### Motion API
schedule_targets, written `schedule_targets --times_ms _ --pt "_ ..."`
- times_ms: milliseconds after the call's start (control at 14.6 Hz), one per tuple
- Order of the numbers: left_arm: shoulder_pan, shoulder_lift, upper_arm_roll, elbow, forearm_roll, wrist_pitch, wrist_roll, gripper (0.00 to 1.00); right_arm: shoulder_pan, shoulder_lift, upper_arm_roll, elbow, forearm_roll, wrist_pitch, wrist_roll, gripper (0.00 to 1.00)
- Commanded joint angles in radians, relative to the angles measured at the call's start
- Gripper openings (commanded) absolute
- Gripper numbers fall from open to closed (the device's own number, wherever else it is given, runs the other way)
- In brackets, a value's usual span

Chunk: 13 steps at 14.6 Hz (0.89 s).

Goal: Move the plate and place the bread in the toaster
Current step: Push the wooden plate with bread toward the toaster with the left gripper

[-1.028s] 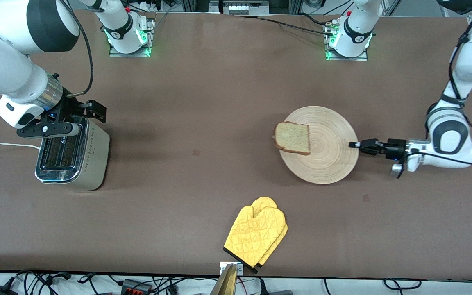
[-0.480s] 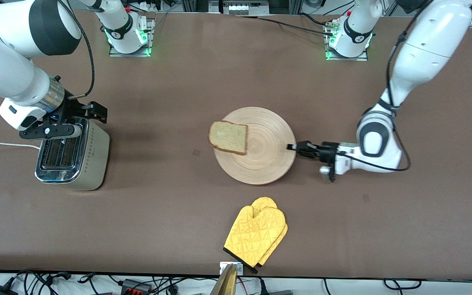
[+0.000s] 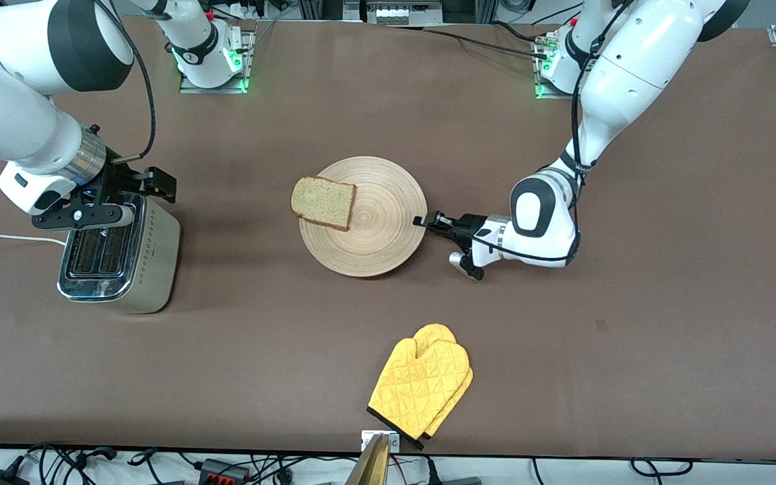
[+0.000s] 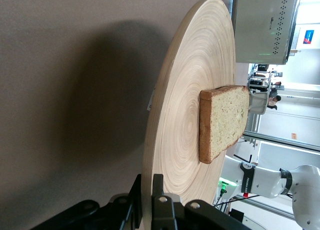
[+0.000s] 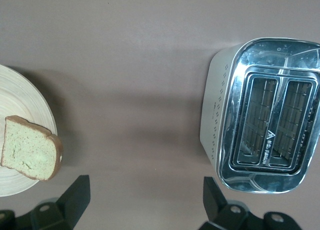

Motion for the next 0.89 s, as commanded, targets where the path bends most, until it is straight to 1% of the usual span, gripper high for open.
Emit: schedule_targets --times_ms 0,206,343,548,685,822 --pt "-0.019 0.031 0.008 0.046 -0.041 -0.011 0.005 0.03 0.004 0.006 -0.001 0.004 -0.007 -0.01 0.019 1.0" --pt "-0.042 0.044 0.008 0.049 -0.041 0.056 0.003 0.03 0.004 0.008 -0.001 0.004 -0.007 -0.01 0.019 1.0" --pt "-0.047 0.053 0.008 0.067 -0.041 0.059 0.003 0.05 0.003 0.008 -0.001 0.004 -0.007 -0.017 0.02 1.0" --pt "-0.046 0.062 0.016 0.078 -0.03 0.058 0.008 0.25 0.004 0.008 -0.001 0.004 -0.007 -0.022 0.023 1.0" --pt "-0.042 0.062 0.019 0.077 -0.03 0.058 0.006 0.35 0.004 0.008 -0.001 0.004 -0.007 -0.024 0.022 1.0" --pt "-0.032 0.056 0.035 0.077 -0.015 0.049 0.005 0.39 0.006 0.009 -0.001 0.003 -0.007 -0.024 0.023 1.0"
